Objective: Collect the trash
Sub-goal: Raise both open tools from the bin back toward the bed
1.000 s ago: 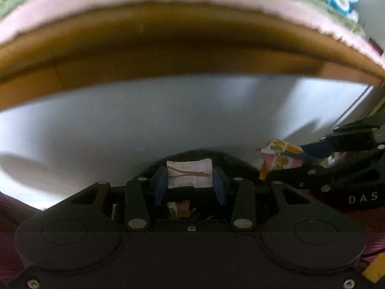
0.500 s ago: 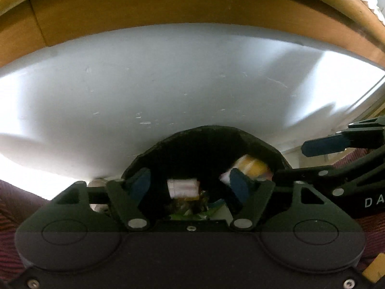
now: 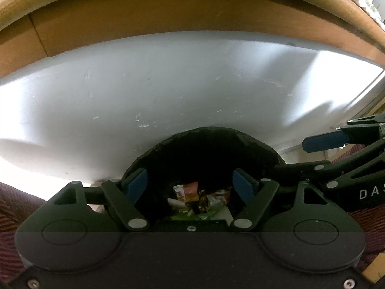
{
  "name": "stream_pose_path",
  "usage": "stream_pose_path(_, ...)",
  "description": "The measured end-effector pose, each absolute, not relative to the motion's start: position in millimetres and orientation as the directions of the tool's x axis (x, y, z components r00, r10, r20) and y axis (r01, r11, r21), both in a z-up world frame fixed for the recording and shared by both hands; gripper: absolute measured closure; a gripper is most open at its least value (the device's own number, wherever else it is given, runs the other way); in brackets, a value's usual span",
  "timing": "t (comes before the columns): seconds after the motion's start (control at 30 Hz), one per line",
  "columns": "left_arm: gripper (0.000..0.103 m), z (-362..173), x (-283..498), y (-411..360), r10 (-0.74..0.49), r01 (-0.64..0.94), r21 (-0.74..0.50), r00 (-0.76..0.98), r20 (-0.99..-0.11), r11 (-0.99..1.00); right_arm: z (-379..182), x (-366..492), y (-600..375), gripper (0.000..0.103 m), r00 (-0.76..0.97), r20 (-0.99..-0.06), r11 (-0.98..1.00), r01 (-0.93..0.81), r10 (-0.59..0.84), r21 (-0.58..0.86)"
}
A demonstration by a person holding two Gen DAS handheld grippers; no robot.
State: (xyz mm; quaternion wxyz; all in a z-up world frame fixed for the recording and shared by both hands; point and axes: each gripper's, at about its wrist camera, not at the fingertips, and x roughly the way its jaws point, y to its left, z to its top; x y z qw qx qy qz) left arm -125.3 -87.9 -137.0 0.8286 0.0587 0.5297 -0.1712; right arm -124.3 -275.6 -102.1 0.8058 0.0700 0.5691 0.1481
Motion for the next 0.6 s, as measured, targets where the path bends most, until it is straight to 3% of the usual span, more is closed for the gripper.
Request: stream_pose_path(0.6, 0.023, -123, -129, -83, -0.219, 0.337, -0.075, 0.412, -0.885, 0.938, -94, -128, -275, 0.019, 0.337, -0.882, 0.942, -0.17, 0.33, 0.288)
